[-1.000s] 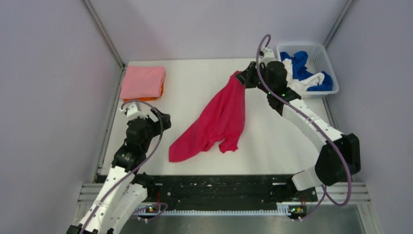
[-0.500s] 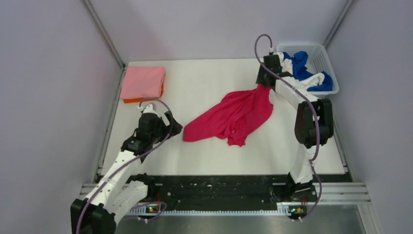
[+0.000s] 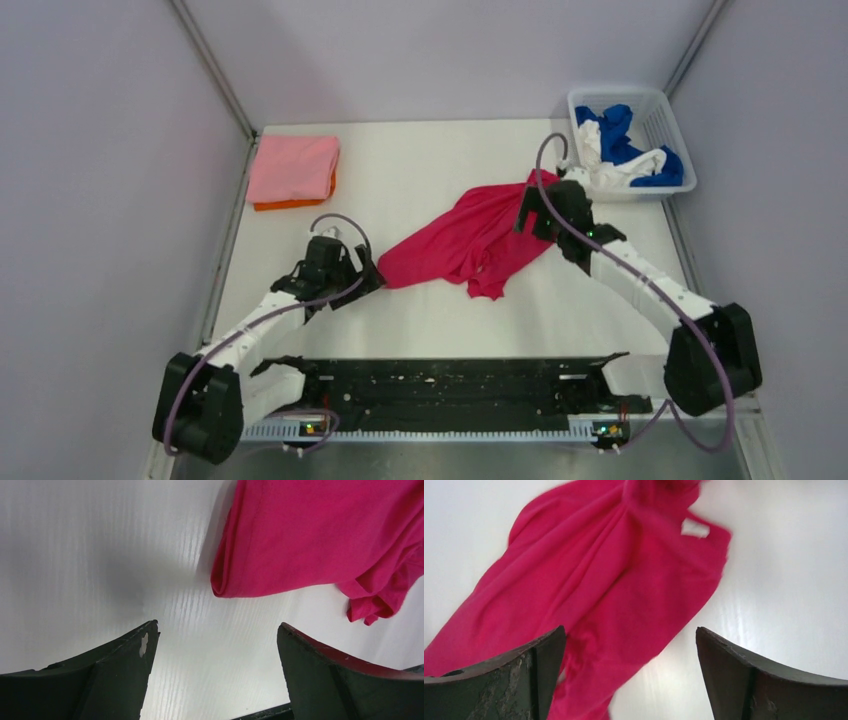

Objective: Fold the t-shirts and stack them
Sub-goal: Move the tshirt to the center of the board, then flatten out the tshirt

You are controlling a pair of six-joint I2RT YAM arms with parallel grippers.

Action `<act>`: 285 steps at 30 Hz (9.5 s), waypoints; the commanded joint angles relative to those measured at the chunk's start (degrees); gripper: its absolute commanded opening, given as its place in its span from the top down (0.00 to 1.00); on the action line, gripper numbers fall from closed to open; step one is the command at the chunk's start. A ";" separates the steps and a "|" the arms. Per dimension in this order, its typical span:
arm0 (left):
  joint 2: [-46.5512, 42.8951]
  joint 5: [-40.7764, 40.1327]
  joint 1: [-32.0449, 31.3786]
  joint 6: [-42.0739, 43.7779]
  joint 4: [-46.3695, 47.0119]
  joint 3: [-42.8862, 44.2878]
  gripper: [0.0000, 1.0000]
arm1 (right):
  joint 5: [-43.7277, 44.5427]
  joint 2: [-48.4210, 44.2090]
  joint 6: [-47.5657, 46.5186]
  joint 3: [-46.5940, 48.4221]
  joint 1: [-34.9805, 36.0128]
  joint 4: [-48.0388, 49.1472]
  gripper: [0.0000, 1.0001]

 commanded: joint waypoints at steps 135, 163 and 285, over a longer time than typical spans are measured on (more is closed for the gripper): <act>30.63 -0.91 0.13 0.02 -2.89 30.90 0.01 | -15.49 -0.63 8.79 -10.30 4.90 11.05 0.01; 53.10 0.25 1.54 0.37 -1.48 43.31 0.01 | -11.55 30.68 6.26 8.65 -5.92 9.50 0.01; 24.25 -25.56 2.77 -5.24 -16.64 23.32 1.00 | -1.19 -11.18 31.47 -24.73 19.78 -14.63 0.89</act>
